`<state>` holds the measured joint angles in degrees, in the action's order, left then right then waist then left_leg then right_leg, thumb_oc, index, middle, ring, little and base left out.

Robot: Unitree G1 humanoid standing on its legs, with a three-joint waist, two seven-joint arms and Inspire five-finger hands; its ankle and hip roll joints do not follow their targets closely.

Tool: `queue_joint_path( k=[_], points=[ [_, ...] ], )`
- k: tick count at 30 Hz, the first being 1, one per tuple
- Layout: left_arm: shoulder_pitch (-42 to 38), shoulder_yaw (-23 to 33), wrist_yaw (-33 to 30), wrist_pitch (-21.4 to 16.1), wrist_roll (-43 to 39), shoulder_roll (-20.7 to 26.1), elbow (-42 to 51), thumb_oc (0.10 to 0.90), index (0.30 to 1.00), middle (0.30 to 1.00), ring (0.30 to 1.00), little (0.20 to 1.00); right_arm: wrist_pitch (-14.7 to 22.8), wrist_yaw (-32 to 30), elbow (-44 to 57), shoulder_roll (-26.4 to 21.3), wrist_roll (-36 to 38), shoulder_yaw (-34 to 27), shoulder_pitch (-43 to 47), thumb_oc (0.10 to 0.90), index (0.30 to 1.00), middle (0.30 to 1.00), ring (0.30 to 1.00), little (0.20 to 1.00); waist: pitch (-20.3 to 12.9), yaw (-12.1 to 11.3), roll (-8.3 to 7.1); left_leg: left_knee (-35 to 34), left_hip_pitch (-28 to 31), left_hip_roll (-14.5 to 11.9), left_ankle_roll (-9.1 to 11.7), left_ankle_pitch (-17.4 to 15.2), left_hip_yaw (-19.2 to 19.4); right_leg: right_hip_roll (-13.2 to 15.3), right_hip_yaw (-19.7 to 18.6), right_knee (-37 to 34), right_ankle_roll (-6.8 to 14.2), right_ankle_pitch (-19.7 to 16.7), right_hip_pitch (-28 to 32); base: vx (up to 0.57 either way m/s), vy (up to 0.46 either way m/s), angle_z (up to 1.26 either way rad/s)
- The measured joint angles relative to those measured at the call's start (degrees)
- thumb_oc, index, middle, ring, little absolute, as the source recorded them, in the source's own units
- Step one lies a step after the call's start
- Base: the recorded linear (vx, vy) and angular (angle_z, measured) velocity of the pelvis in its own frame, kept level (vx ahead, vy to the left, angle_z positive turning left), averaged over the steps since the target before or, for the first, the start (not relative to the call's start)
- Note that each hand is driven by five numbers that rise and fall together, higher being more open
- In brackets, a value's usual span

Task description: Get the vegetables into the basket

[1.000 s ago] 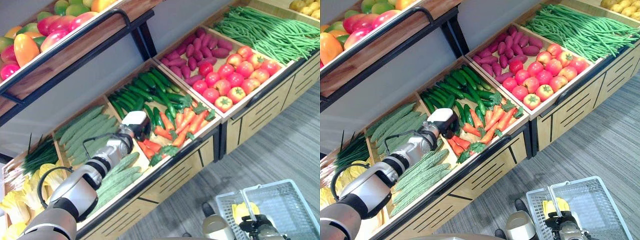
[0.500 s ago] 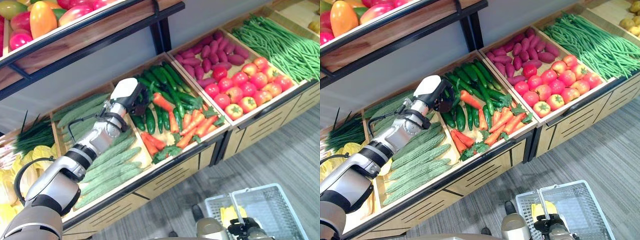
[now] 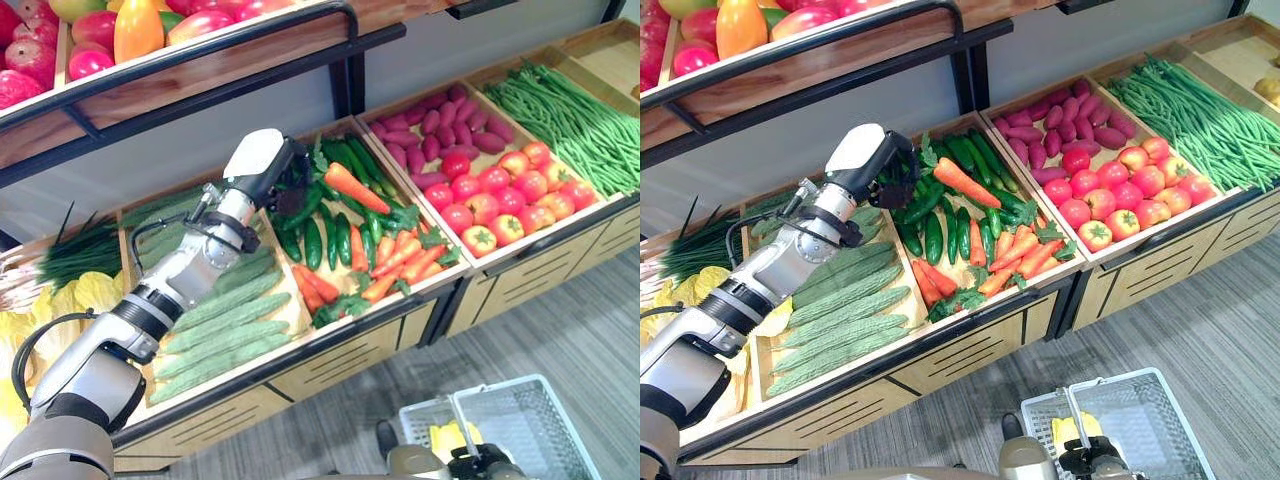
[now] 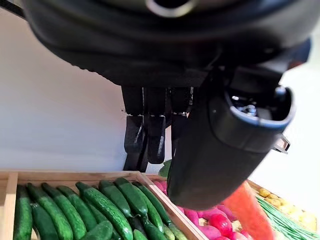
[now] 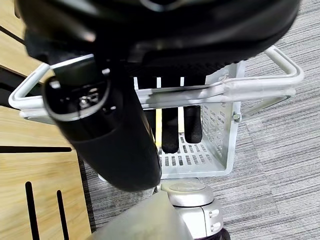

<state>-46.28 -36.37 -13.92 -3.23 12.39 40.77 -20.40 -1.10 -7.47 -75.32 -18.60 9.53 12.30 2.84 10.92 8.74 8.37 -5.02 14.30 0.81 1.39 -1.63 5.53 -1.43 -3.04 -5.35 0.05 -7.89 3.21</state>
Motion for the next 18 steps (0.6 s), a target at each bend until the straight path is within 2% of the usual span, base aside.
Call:
queue_joint_path(
  k=[11,18],
  points=[
    [2.7,2.3,0.0,-0.4,-1.2,1.1,4.6,0.400,0.300,0.300,0.300,0.300,-0.1,0.0,0.0,-0.1,0.0,0.0,-1.1,0.400,0.300,0.300,0.300,0.300,-1.4,-0.7,-0.26,0.0,0.1,0.0,0.0,0.0,0.0,0.0,0.0,0.0,0.4,-0.3,0.2,-0.01,0.017,0.00],
    [3.3,2.6,0.0,-0.4,-2.3,1.2,7.4,0.400,0.300,0.300,0.300,0.300,-0.5,0.1,0.0,-0.1,0.0,-0.1,-1.2,0.400,0.300,0.300,0.300,0.300,-2.1,-1.3,-1.97,-0.3,-0.3,0.1,-0.9,0.0,0.1,0.0,-0.2,0.1,0.6,-0.4,-0.3,-0.01,0.047,-0.01]
  ],
)
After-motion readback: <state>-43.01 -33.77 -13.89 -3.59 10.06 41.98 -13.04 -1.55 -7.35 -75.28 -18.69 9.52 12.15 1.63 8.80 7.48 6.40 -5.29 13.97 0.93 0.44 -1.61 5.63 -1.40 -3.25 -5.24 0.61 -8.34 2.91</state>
